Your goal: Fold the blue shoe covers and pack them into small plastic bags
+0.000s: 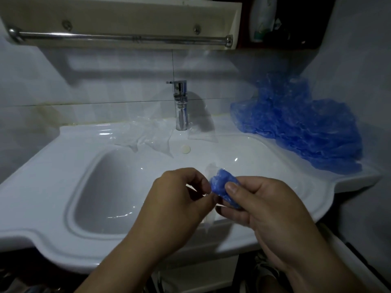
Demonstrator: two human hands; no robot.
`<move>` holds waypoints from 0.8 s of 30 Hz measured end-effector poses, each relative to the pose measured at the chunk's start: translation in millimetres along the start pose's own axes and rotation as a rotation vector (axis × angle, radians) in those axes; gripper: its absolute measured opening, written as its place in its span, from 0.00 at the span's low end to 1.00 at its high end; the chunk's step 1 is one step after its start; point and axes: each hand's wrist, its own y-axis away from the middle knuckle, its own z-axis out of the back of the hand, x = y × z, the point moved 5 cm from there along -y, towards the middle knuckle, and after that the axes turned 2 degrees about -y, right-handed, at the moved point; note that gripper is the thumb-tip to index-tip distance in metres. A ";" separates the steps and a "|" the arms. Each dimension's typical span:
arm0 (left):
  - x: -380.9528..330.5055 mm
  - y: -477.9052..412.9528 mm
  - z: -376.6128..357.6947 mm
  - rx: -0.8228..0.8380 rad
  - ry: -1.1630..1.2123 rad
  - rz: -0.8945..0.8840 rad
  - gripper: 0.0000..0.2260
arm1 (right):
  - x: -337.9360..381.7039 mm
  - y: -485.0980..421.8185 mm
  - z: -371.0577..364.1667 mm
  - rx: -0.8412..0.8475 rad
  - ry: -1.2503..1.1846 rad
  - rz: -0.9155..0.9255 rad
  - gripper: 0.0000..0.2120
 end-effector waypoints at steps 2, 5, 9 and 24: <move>1.2 -0.4 -0.6 0.005 0.017 0.028 0.07 | 0.0 -0.9 3.0 -0.034 0.086 0.007 0.08; 3.9 -0.8 1.2 -0.069 0.012 0.060 0.07 | 2.9 -2.0 8.7 -0.123 0.359 0.046 0.06; -7.2 2.3 5.7 -0.221 -0.136 -0.069 0.05 | 15.3 3.3 5.6 -0.217 0.863 0.182 0.08; -31.3 16.1 -2.2 -0.291 -0.188 -0.349 0.03 | 21.1 9.9 -7.5 0.120 0.975 0.037 0.11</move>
